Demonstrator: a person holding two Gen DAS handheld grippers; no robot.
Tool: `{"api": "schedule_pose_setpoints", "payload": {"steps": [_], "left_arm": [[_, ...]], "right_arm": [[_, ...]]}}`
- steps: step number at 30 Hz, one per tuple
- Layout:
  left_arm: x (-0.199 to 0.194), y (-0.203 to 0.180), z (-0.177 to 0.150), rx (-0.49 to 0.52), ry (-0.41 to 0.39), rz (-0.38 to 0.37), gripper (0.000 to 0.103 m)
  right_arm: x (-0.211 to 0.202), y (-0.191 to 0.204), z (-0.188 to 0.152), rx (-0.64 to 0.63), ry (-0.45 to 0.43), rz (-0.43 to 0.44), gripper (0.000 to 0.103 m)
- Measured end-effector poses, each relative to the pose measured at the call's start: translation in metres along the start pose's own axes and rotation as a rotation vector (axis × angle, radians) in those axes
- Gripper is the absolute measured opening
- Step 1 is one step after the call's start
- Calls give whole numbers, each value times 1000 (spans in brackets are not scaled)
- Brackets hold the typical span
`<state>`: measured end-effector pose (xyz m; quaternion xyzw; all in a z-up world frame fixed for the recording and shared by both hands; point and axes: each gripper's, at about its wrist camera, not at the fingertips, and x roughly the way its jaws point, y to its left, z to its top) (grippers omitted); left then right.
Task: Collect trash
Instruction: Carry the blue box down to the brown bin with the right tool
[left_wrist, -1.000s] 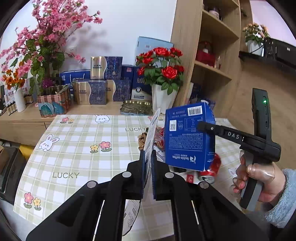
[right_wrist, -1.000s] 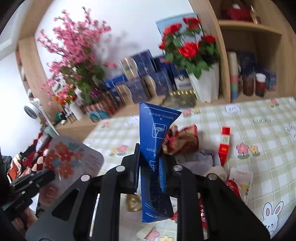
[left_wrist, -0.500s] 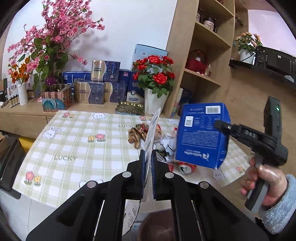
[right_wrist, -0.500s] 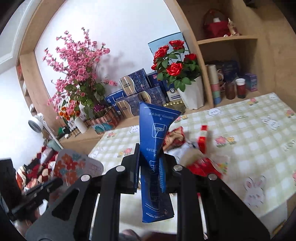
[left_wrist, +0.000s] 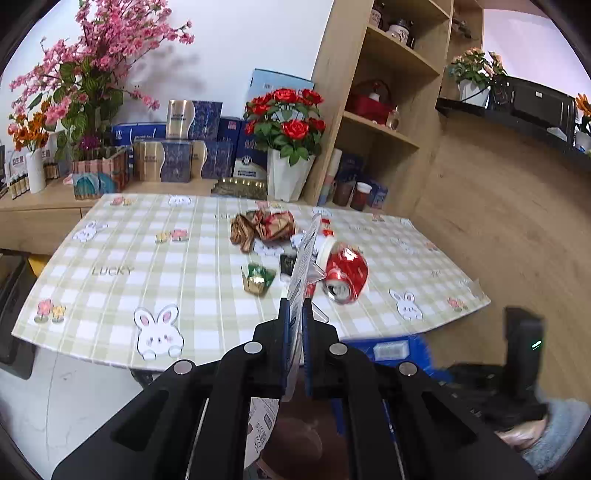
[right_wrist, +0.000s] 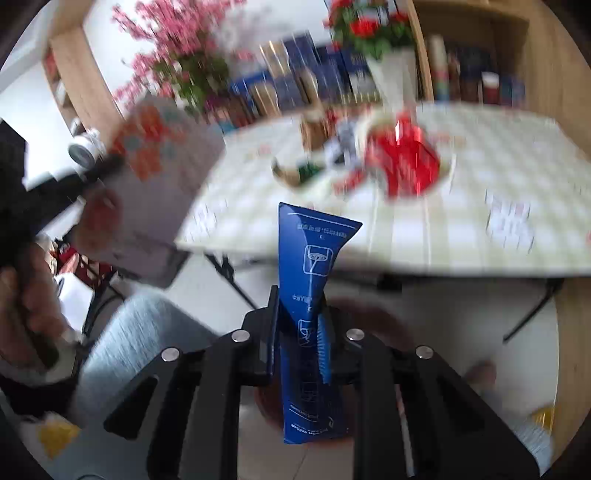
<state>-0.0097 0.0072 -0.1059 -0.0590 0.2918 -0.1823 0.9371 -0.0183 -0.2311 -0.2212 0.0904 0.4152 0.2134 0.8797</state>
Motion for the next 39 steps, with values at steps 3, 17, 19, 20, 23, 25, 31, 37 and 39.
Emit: {"api": "schedule_pose_setpoints", "payload": {"steps": [3, 17, 19, 20, 23, 25, 31, 37, 39], "left_arm": [[1, -1, -12, -5, 25, 5, 6], [8, -3, -27, -7, 52, 13, 7], [12, -2, -30, -13, 67, 12, 7], [13, -1, -32, -16, 74, 9, 7], [17, 2, -37, -34, 92, 2, 7], [19, 4, -40, -48, 100, -1, 7], [25, 4, -49, -56, 128, 6, 7], [28, -4, -51, -29, 133, 8, 7], [28, -6, -51, -22, 134, 6, 7]], "right_arm": [[20, -5, -15, 32, 48, 31, 20], [71, -3, -39, 43, 258, 26, 20], [82, -16, -41, 87, 263, -10, 20], [84, -23, -42, 113, 261, -24, 20], [92, -51, -46, 242, 222, -27, 21], [98, -69, -54, 303, 241, -80, 21], [107, -91, -65, 390, 293, -150, 21], [102, -88, -62, 368, 269, -166, 40], [103, -89, -62, 366, 258, -176, 43]]}}
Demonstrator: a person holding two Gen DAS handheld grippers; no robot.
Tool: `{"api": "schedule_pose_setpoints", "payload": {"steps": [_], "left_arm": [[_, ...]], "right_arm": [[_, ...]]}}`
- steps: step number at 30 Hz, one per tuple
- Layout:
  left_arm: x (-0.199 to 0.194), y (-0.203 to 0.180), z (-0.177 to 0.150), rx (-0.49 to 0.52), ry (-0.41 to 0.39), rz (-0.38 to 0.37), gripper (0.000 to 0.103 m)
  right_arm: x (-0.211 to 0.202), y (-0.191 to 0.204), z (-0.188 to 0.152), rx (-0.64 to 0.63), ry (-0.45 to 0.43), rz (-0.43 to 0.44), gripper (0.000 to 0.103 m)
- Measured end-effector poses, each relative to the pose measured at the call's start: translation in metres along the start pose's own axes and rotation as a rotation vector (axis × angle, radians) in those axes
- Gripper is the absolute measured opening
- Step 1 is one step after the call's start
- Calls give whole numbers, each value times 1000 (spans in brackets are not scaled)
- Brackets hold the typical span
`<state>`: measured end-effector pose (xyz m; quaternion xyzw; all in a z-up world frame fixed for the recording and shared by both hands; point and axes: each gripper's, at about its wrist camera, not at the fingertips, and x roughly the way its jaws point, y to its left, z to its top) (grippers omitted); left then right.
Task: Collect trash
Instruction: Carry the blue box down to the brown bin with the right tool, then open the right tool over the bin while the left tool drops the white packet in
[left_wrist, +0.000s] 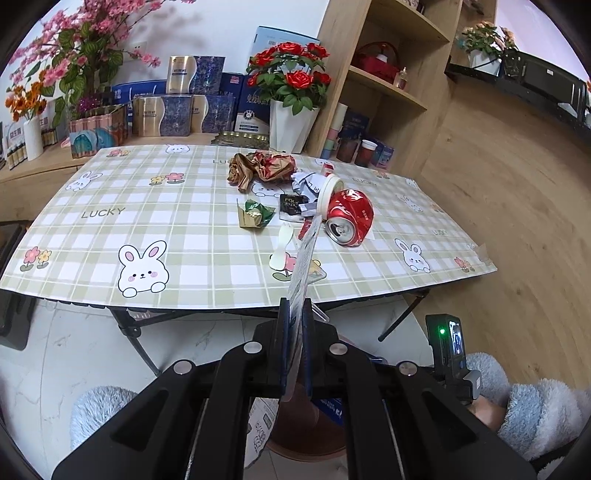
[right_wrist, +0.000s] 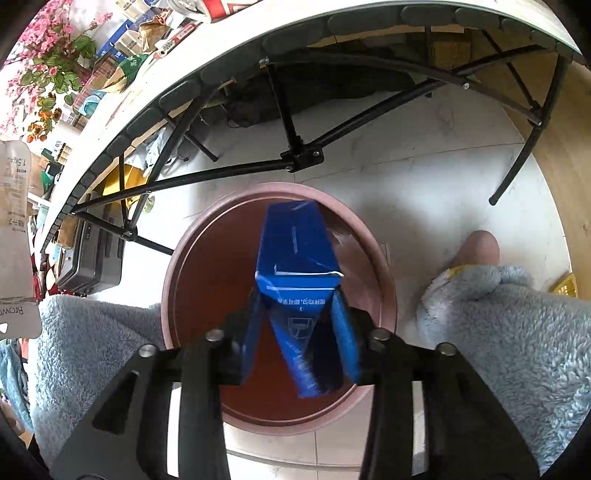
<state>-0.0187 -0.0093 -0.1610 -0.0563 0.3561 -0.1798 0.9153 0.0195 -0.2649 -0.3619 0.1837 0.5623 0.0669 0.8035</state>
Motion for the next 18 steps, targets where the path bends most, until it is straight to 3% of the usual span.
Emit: {"api": "schedule_pose_setpoints", "payload": {"steps": [2, 4, 8, 10, 13, 18], "left_arm": [[0, -1, -1, 4, 4, -2, 7], [2, -2, -3, 6, 10, -3, 7], [5, -2, -6, 1, 27, -9, 7], [6, -4, -7, 2, 31, -10, 7], [7, -5, -9, 9, 36, -11, 7], [16, -7, -18, 9, 75, -23, 7]], "right_arm": [[-11, 2, 2, -14, -66, 2, 43], [-31, 8, 3, -46, -161, 16, 65], [-59, 18, 0, -121, -299, -6, 73], [-70, 23, -3, -150, -358, -24, 89], [-87, 28, -4, -199, -453, -42, 96], [-107, 33, -5, -249, -577, -111, 97]]}}
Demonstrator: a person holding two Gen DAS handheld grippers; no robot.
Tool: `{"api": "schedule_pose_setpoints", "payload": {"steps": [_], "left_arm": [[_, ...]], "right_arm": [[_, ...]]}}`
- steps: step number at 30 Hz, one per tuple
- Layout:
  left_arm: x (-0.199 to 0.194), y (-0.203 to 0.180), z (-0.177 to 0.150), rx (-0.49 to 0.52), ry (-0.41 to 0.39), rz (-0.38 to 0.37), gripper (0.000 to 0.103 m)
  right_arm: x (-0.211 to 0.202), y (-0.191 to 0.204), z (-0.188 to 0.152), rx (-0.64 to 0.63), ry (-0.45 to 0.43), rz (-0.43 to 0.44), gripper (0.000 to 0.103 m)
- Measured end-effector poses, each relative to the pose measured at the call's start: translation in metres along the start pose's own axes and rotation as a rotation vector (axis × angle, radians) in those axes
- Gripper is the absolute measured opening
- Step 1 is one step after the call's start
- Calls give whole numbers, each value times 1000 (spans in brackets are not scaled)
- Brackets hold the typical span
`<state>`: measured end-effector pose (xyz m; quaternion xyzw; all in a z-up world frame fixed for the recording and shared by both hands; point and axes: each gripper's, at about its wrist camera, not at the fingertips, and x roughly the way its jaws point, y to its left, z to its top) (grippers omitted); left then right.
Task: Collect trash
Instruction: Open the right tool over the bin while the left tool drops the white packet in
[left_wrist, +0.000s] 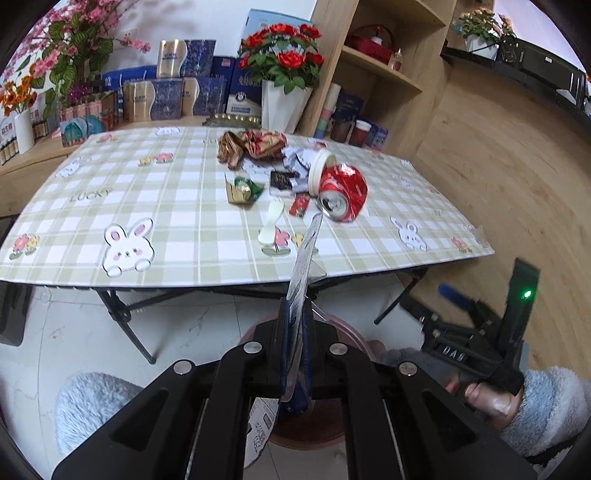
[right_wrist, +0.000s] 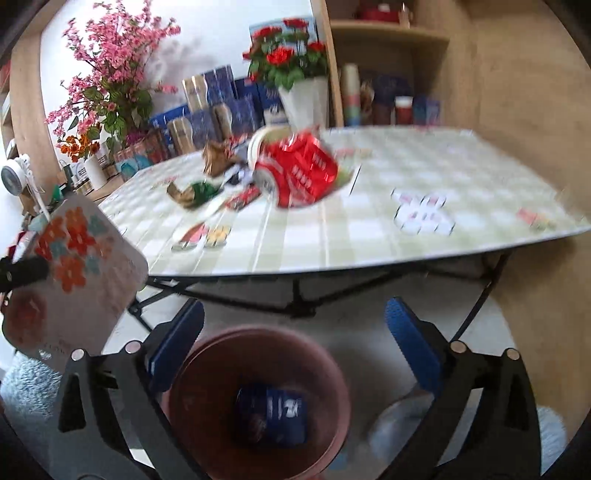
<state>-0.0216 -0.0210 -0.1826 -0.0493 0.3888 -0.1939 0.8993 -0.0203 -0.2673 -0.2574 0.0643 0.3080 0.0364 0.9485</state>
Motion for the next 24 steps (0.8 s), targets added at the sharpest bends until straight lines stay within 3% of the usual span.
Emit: {"api": "schedule_pose_setpoints", "payload": {"steps": [11, 17, 18, 20, 24], "left_arm": [[36, -1, -15, -2, 122, -24, 7], [47, -9, -16, 36, 125, -30, 9], [46, -12, -16, 44, 116, -43, 13], [41, -15, -14, 65, 74, -56, 62], [30, -14, -10, 66, -2, -44, 75]], "right_arm": [[-2, -1, -2, -10, -34, -41, 97], [-3, -3, -1, -7, -56, -70, 97], [-2, -4, -1, -5, -54, -71, 97], [-1, -4, -2, -3, -48, -68, 97], [0, -3, -3, -4, -44, -62, 97]]}}
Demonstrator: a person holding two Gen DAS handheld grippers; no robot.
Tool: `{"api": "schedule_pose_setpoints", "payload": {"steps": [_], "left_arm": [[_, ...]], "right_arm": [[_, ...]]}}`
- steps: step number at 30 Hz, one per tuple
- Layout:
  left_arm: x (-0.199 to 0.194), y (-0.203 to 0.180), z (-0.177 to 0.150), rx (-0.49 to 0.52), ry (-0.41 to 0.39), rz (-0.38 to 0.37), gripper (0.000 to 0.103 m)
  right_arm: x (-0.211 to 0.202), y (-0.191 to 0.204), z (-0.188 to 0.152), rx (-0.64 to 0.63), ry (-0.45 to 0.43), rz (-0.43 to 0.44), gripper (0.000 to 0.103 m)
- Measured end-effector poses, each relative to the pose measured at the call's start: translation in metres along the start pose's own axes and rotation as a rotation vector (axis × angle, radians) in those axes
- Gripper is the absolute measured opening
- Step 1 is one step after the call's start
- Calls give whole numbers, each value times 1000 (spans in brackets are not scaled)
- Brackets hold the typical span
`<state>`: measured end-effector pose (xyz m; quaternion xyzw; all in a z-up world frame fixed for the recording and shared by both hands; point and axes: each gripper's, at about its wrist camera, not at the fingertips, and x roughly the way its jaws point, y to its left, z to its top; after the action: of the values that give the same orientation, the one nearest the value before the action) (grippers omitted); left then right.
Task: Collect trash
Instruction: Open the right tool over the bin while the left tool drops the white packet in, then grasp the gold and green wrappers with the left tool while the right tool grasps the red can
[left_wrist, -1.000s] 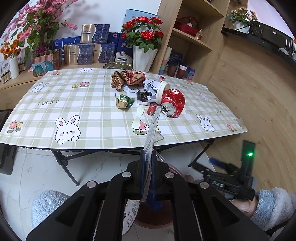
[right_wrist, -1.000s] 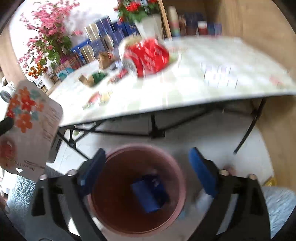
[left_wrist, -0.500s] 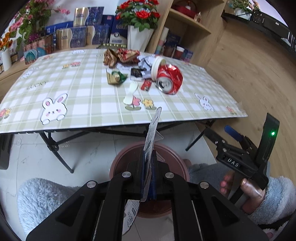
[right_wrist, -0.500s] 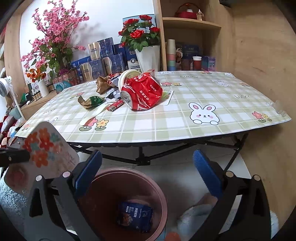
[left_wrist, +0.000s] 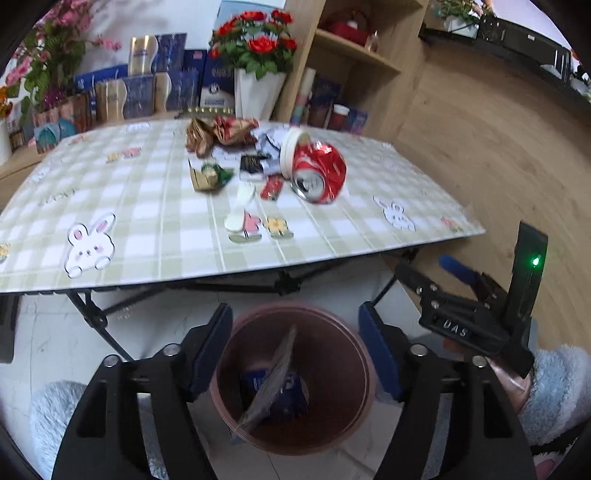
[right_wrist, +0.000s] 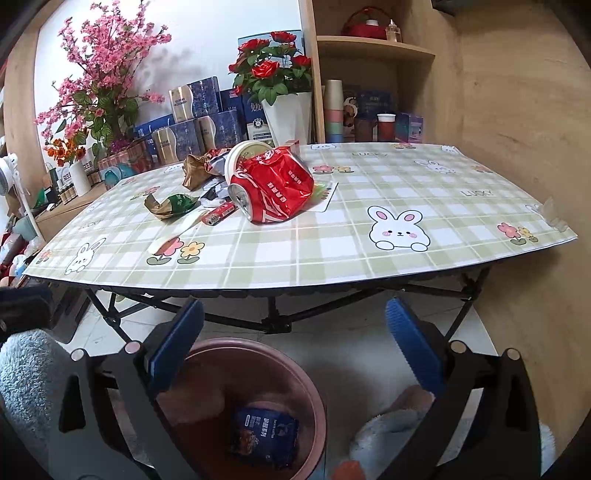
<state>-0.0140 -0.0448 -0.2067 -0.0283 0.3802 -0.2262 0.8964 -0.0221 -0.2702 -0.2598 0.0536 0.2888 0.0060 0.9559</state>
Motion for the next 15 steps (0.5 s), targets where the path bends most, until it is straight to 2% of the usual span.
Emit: {"api": "schedule_pose_setpoints", "payload": {"steps": [2, 4, 15], "left_arm": [[-6, 2, 0, 7, -40, 47, 89], [-13, 4, 1, 16, -74, 79, 92], [-21, 39, 11, -58, -121, 189, 94]], "right_arm": [[1, 0, 0, 2, 1, 0, 97], [1, -1, 0, 4, 1, -7, 97], [3, -1, 0, 24, 16, 16, 97]]}}
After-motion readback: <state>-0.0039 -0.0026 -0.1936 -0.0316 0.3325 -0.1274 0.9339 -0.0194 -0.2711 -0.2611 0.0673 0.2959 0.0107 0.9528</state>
